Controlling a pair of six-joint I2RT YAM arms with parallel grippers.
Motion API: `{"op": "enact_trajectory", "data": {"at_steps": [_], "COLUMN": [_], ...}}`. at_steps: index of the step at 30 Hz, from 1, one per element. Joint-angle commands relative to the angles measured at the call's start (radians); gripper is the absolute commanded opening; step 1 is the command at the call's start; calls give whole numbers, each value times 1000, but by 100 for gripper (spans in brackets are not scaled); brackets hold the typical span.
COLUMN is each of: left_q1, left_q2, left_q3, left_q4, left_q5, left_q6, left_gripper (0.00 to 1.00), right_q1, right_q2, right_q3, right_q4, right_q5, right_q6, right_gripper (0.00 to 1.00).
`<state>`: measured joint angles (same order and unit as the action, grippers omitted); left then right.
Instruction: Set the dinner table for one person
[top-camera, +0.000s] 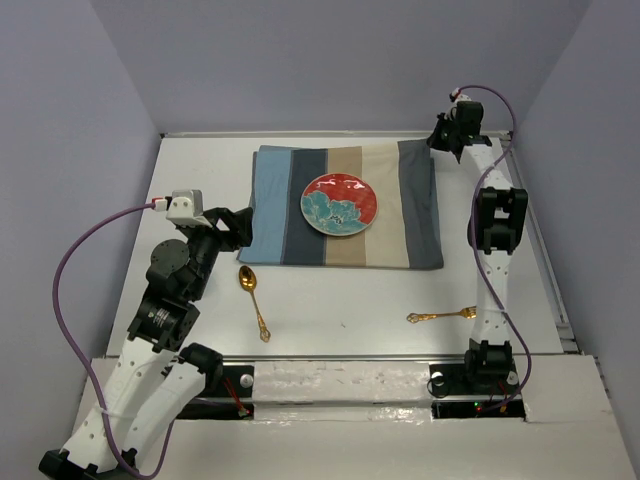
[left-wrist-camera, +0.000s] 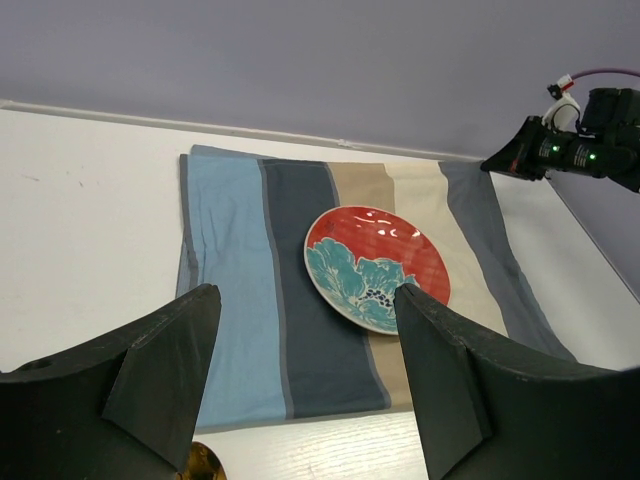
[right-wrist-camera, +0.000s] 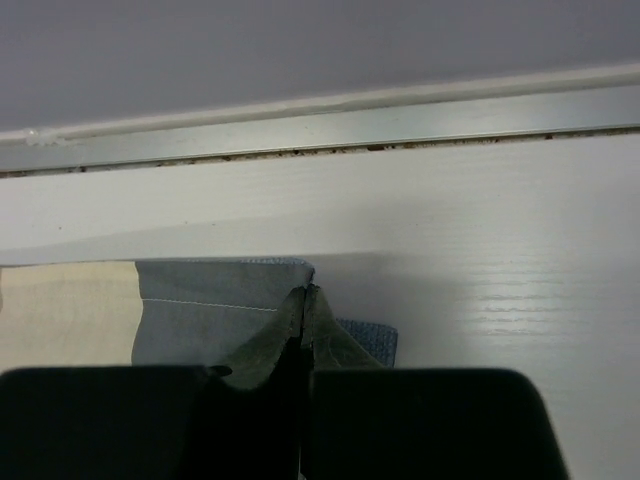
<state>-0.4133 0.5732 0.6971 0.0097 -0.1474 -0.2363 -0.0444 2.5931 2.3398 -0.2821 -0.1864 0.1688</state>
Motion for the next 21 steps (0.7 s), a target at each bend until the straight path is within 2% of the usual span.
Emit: {"op": "enact_trajectory", "data": {"at_steps": [1,11,21], "left_q1": [-2,-1,7], "left_q2": [-3,-3,14], "left_q3": [2,2,2], "left_q4": [44,44,47], "left_q5": [3,3,5], "left_q6": [15,18,17], "left_gripper": [81,81,81], "right_q1": [5,5,23], "right_q2": [-94,-34,35], "right_q3": [-13,32,102], "right_q4": [61,69,77], "right_q5": [54,39,50], "right_q6": [-48,-81,-212], "right_gripper": [0,0,2]}}
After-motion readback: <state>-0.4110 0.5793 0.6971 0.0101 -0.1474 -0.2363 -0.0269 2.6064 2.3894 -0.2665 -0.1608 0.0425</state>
